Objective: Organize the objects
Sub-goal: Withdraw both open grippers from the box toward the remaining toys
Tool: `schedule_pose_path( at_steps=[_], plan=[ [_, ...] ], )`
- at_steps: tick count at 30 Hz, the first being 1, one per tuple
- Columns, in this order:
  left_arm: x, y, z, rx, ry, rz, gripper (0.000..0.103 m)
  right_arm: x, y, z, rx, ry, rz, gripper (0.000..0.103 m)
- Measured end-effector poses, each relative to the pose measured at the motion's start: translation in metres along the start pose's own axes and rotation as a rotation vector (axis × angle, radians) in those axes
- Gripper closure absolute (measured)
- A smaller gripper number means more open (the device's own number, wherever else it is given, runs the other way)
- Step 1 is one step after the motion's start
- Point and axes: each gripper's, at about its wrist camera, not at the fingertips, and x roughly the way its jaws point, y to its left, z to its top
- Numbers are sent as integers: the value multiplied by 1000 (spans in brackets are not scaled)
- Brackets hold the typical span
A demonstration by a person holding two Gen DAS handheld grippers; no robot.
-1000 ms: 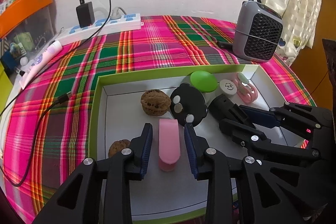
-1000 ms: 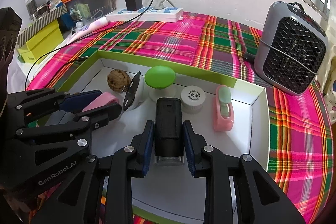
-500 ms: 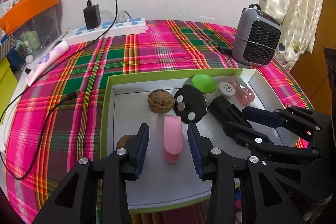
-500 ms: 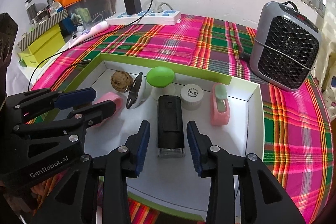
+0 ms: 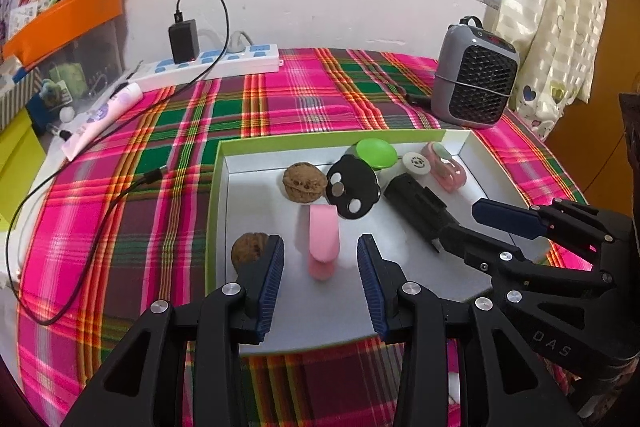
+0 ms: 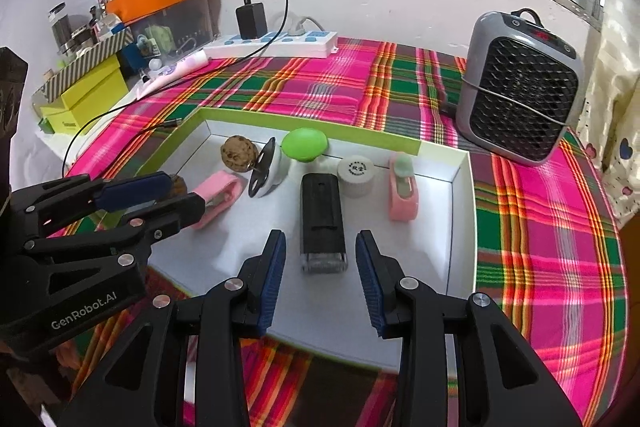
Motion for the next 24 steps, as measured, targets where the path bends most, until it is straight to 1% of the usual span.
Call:
schedule_pose_path(
  at_steps=[11, 17, 24],
  plan=[
    [-21, 0, -15, -13, -22, -8, 66, -24, 6, -13, 15, -36, -1, 65],
    [-33, -1, -29, -18, -28, -29, 66, -36, 8, -26, 20, -49, 2, 65],
    [-51, -4, -42, -7, -60, -38, 66, -48, 9, -40, 32, -62, 11, 65]
  ],
)
